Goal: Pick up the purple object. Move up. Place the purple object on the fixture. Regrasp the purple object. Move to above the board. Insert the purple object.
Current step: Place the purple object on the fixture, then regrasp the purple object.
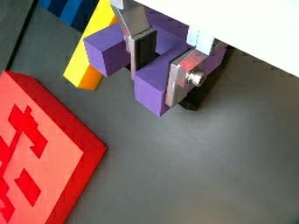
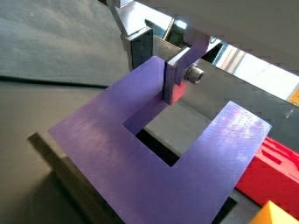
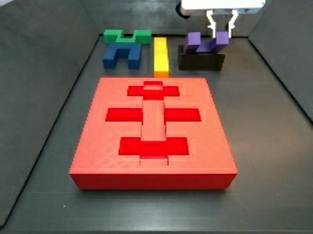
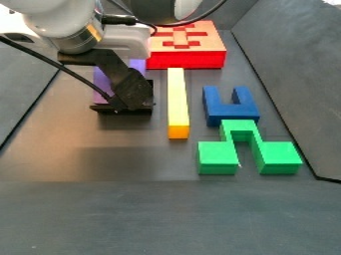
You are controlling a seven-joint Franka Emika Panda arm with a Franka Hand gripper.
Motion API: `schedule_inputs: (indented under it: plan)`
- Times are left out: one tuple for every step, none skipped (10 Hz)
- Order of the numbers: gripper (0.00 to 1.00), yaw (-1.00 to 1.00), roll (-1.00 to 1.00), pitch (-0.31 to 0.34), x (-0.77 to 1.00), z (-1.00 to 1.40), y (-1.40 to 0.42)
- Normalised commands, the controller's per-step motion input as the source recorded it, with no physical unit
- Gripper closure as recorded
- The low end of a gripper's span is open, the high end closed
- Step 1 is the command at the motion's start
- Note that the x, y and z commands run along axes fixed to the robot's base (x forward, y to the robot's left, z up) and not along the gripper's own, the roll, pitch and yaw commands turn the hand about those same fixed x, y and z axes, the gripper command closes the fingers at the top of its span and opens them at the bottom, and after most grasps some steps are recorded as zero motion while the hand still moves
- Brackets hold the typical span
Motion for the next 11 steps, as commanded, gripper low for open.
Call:
schedule_inputs:
  plan:
    - [1.0, -0.12, 0.16, 0.103, 0.0, -0.14, 0.03]
    - [1.0, -0.13, 0.16, 0.071, -0.06, -0.13, 0.0]
    - [1.0, -0.05, 0.18, 0.069, 0.0, -0.08, 0.0]
    - [1.0, -0.03, 0.13, 0.054, 0.0, -0.05, 0.0]
    - [1.0, -0.04, 0.15, 0.011, 0.0, -0.13, 0.0]
    - [1.0, -0.04, 0.13, 0.0, 0.0, -0.17, 0.0]
    - [1.0, -0.03, 0.17, 0.0, 0.0, -0.22, -0.03]
    - [1.0, -0.01, 0.08, 0.0, 0.0, -0.12, 0.0]
    - [1.0, 0.0, 0.0, 0.0, 0.0, 0.0, 0.0]
    - [0.0, 0.0, 0.0, 0.0, 0.0, 0.0, 0.0]
    - [0.0, 0.0, 0.03, 0.117, 0.26, 0.01, 0.0]
